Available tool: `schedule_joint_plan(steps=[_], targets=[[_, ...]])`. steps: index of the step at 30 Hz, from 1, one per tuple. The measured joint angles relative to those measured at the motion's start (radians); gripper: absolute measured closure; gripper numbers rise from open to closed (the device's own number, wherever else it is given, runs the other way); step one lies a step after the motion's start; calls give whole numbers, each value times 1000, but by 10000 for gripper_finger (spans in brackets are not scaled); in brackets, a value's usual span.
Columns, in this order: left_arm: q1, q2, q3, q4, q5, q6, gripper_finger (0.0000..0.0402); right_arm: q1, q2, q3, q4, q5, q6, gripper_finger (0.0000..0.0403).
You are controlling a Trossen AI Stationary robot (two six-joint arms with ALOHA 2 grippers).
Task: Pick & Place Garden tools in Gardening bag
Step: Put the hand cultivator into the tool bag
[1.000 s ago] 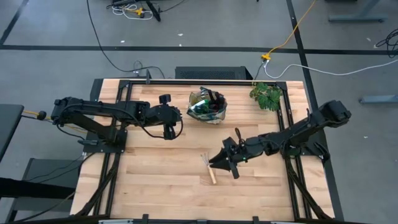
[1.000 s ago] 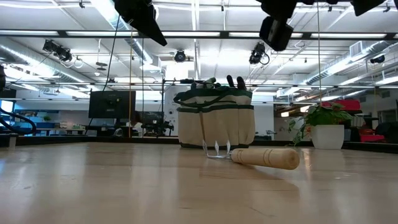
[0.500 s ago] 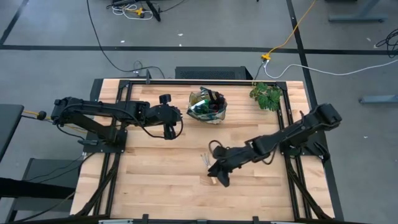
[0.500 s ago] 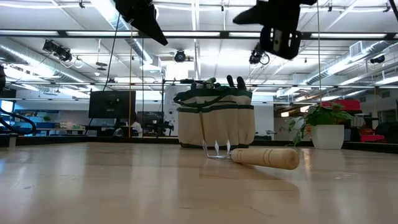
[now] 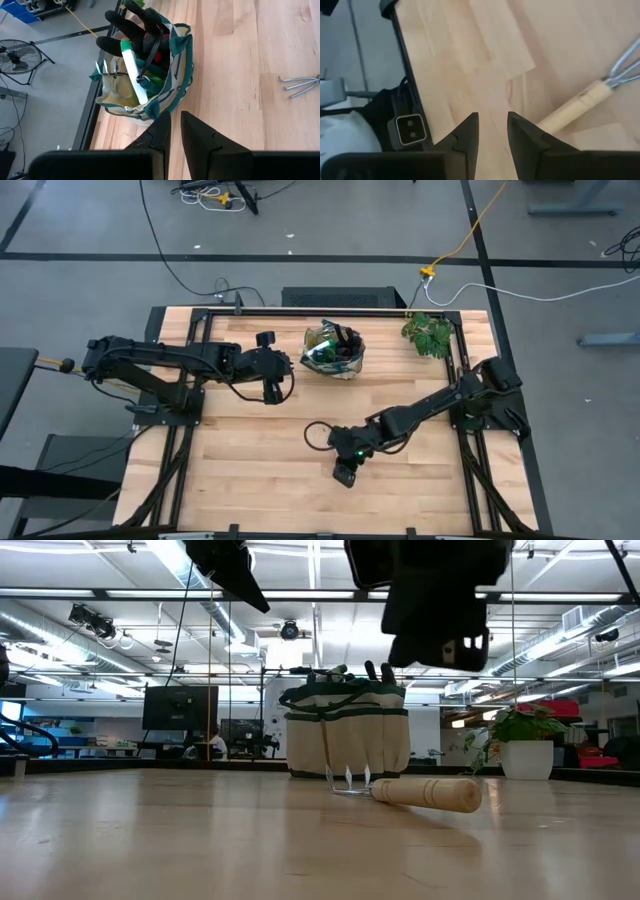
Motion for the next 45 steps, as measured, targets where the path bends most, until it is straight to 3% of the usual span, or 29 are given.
schedule_joint_plan(steps=[16,24,45], targets=[[0,0,0,0,0,0,353,-59,50,29,-123,-4,-12,303],[0,0,0,1,0,0,353,-82,50,29,-187,63,-12,303],[0,0,0,2,0,1,353,-92,118,28,-157,66,-18,303]])
